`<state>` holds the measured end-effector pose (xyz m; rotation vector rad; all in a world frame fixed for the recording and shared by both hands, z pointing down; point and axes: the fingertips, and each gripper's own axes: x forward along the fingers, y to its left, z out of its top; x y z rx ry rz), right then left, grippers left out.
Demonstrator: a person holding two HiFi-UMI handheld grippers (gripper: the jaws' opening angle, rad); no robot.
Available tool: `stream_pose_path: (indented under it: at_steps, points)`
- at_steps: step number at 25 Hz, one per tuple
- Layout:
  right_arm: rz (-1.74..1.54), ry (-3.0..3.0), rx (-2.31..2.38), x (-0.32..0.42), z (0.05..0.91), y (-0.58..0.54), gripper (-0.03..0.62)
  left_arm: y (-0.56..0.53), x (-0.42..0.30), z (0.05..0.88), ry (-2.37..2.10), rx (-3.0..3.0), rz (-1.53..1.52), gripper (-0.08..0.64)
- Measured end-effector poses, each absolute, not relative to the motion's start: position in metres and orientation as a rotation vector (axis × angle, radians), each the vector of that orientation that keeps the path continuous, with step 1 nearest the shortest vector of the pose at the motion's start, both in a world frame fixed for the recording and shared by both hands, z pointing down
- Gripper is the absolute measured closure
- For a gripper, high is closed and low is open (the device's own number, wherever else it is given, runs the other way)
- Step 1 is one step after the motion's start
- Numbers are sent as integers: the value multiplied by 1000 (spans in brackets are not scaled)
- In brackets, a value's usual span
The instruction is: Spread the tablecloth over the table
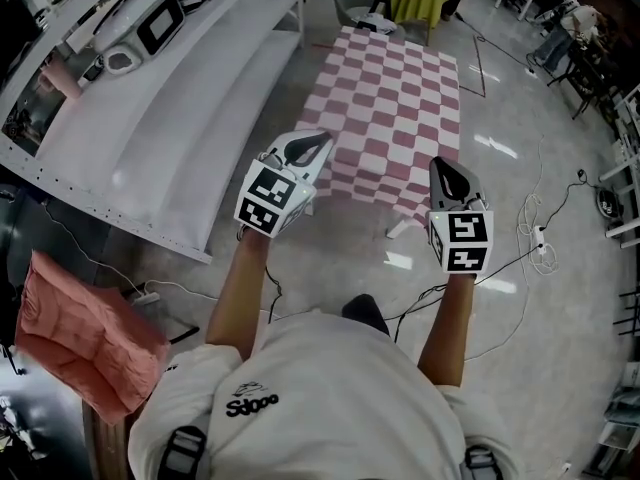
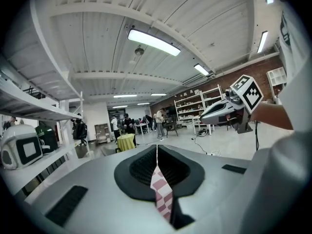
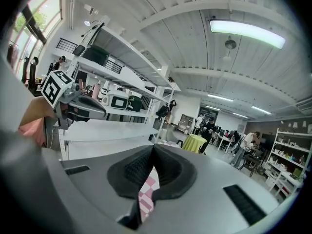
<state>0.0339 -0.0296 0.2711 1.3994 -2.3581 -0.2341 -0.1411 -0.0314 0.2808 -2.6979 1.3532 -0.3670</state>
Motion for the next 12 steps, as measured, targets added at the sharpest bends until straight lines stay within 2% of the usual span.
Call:
stream_pose_path:
  at_steps: [12]
  points:
    - [-251,-2373,1381,39,267,-8,569,-15,-126,282,1326,-2723,-358,526]
